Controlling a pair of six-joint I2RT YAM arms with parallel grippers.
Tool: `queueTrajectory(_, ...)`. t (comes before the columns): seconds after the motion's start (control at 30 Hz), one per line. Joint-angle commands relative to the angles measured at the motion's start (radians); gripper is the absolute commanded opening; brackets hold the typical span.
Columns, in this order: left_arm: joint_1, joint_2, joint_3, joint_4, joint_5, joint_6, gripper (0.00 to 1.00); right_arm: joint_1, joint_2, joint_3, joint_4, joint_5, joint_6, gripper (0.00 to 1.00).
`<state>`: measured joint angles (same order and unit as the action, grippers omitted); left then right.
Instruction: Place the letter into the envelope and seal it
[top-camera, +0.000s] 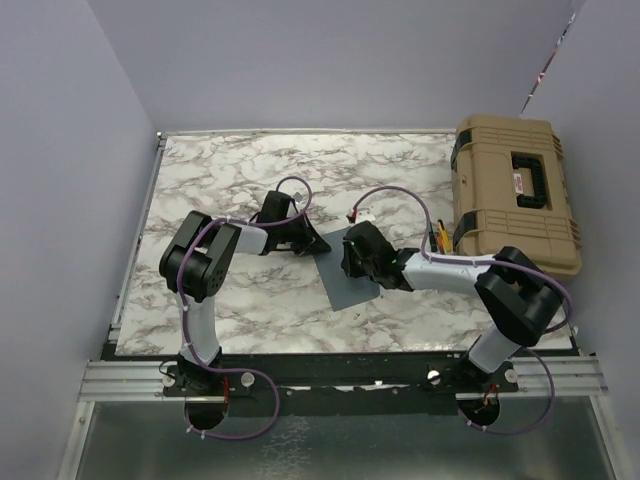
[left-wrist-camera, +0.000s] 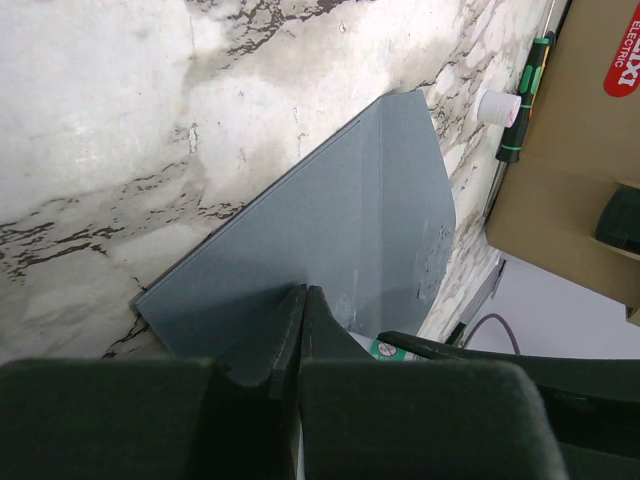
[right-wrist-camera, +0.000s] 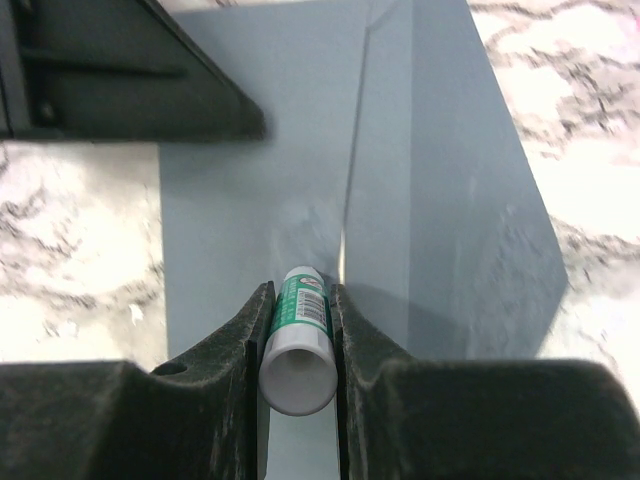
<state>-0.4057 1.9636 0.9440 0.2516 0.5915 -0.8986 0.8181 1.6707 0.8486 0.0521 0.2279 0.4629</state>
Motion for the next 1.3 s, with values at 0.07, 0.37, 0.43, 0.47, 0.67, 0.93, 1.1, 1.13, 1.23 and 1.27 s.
queueTrajectory(0.07, -0.002, 0.072, -0.051, -0.149, -0.085, 0.050, 0.00, 0.002, -0.073, -0.101, -0.148, 0.003, 0.012, 0.00)
queueTrajectory(0.37, -0.003, 0.077, -0.047, -0.147, -0.076, 0.043, 0.00, -0.011, 0.090, 0.040, -0.140, 0.122, -0.002, 0.00)
queueTrajectory(0.43, -0.003, 0.076, -0.047, -0.147, -0.072, 0.044, 0.00, -0.014, 0.093, 0.058, -0.154, 0.137, 0.003, 0.01)
queueTrajectory(0.47, -0.003, 0.074, -0.047, -0.147, -0.073, 0.044, 0.00, -0.013, 0.084, 0.060, -0.156, 0.129, -0.002, 0.01)
queueTrajectory(0.67, -0.002, 0.079, -0.045, -0.141, -0.072, 0.039, 0.00, 0.018, 0.021, -0.006, -0.141, 0.047, -0.008, 0.01)
queueTrajectory(0.93, -0.002, 0.080, -0.056, -0.133, -0.073, 0.034, 0.00, 0.075, -0.051, -0.082, -0.193, 0.043, 0.073, 0.00)
queueTrajectory(1.1, -0.002, 0.083, -0.059, -0.128, -0.071, 0.030, 0.00, 0.073, -0.038, -0.049, -0.215, 0.108, 0.065, 0.00)
queueTrajectory(1.13, -0.003, 0.083, -0.060, -0.129, -0.072, 0.030, 0.00, 0.073, -0.021, -0.037, -0.213, 0.120, 0.059, 0.01)
queueTrajectory(1.23, -0.003, 0.080, -0.060, -0.127, -0.072, 0.030, 0.00, 0.061, 0.046, 0.012, -0.196, 0.141, 0.054, 0.01)
queueTrajectory(1.27, -0.002, 0.078, -0.062, -0.126, -0.072, 0.031, 0.00, 0.056, 0.065, 0.029, -0.196, 0.149, 0.051, 0.01)
